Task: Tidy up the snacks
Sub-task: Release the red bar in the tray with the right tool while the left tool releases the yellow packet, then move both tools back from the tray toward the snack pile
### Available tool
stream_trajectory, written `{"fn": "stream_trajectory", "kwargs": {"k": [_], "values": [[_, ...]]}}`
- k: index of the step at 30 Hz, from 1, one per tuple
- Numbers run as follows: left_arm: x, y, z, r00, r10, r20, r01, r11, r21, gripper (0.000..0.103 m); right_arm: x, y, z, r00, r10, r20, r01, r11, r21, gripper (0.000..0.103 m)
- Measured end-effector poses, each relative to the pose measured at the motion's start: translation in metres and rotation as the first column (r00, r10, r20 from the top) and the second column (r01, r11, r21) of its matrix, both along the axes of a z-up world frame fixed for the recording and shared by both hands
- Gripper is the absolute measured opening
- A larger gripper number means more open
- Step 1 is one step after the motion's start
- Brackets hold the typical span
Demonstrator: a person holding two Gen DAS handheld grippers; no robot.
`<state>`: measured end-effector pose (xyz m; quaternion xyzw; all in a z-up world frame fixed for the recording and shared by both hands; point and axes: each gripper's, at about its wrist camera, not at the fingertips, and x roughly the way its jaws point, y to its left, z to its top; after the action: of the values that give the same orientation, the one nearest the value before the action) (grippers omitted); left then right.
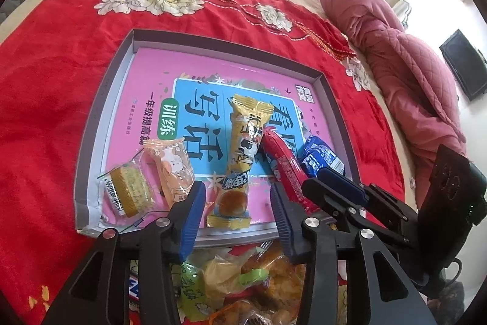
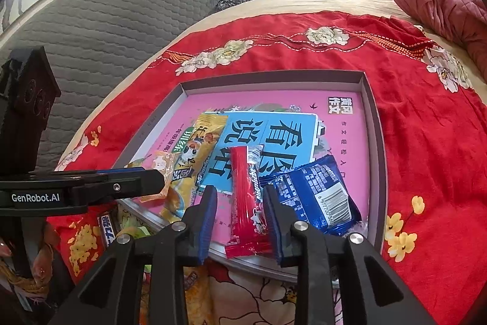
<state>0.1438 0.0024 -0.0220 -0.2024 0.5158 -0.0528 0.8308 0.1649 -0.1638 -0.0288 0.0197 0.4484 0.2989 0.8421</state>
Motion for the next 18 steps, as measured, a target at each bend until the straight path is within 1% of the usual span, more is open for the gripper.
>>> {"fn": "stream_trajectory", "kwargs": {"k": [10, 13, 15, 17, 18], "values": [[-0.006, 0.005, 0.011, 1.0, 0.014, 0.019, -0.014, 1.0, 0.003, 0.047, -0.003, -0.001, 0.006, 1.0, 0.007, 0.018, -0.007, 1.0, 0.012, 0.031], [-0.007, 0.007, 0.013, 1.0, 0.02, 0.021, -0.02, 1.0, 0.003, 0.053, -0.004, -0.001, 0.008, 1.0, 0.009, 0.026, -0.01, 1.0, 0.019, 0.031], [-0.009, 0.009, 0.015, 0.999, 0.023, 0.025, -0.023, 1.0, 0.001, 0.055, -0.004, -0.002, 0.011, 1.0, 0.01, 0.029, -0.01, 1.0, 0.021, 0.031], [-0.011, 0.01, 0.017, 0.999, 0.025, 0.026, -0.025, 1.0, 0.001, 0.055, -0.005, -0.002, 0.013, 0.999, 0.014, 0.035, -0.014, 1.0, 0.026, 0.033], [-0.012, 0.011, 0.018, 0.999, 0.027, 0.026, -0.027, 1.0, -0.001, 0.055, -0.005, -0.002, 0.014, 0.999, 0.014, 0.038, -0.015, 1.0, 0.027, 0.037]]}}
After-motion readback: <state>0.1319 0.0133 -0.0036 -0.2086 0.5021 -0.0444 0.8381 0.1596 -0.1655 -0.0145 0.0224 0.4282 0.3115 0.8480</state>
